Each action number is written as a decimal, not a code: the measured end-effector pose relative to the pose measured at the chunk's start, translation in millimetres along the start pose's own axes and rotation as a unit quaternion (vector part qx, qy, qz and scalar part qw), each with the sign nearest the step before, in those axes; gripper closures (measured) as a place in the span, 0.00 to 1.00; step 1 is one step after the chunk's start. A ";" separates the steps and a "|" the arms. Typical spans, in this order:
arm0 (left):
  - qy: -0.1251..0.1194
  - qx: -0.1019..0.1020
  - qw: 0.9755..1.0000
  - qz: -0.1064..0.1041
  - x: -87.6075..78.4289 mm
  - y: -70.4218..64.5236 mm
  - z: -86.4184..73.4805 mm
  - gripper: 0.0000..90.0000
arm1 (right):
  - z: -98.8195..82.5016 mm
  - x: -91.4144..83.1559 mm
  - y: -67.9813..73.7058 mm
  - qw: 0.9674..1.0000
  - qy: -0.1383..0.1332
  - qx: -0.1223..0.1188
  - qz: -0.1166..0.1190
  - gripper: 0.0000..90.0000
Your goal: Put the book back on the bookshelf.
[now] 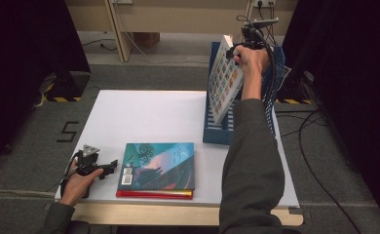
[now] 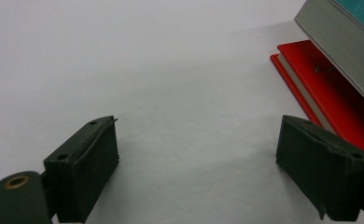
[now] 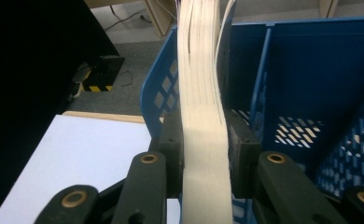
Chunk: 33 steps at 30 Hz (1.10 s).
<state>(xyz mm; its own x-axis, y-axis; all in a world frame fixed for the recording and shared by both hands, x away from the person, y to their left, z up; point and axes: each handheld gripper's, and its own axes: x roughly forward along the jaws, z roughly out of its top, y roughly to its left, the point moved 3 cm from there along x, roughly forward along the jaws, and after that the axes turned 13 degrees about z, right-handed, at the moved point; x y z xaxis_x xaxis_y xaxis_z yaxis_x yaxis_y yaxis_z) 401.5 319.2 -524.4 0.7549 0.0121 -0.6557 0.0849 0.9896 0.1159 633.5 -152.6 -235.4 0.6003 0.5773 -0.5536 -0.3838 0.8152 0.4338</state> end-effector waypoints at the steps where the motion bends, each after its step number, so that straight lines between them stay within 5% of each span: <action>1: 0.000 0.000 1.000 0.000 0.0 0.0 0.0 0.13 | 0.0 2.7 -0.2 1.000 0.001 0.000 -0.001 0.81; 8: -0.001 0.000 1.000 0.001 0.1 -0.1 -0.1 0.13 | -8.4 26.7 -5.2 1.000 0.026 0.002 -0.004 0.79; 10: -0.001 0.000 1.000 0.000 0.0 -0.1 -0.1 0.13 | -8.2 28.5 -5.9 1.000 -0.010 0.018 0.014 0.82; 19: -0.001 0.002 1.000 0.001 -0.2 -0.3 -0.1 0.13 | -5.4 0.0 4.2 0.999 0.004 -0.033 0.031 0.73; 24: 0.000 0.002 1.000 0.002 -0.1 -0.4 -0.1 0.13 | -18.7 -12.3 4.1 0.996 0.024 -0.065 0.059 0.70; 33: -0.002 0.002 1.000 0.002 0.2 -0.5 -0.1 0.13 | -57.4 -22.6 4.3 0.990 0.055 -0.088 0.098 0.59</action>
<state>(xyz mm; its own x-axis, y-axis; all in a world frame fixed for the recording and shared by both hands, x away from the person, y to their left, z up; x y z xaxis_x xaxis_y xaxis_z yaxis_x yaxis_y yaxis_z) 401.5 318.7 -524.7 0.7578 0.0158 -0.6523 0.0838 0.9891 0.1213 578.0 -159.4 -261.9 0.4254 0.7192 -0.5494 -0.6075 0.6769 0.4156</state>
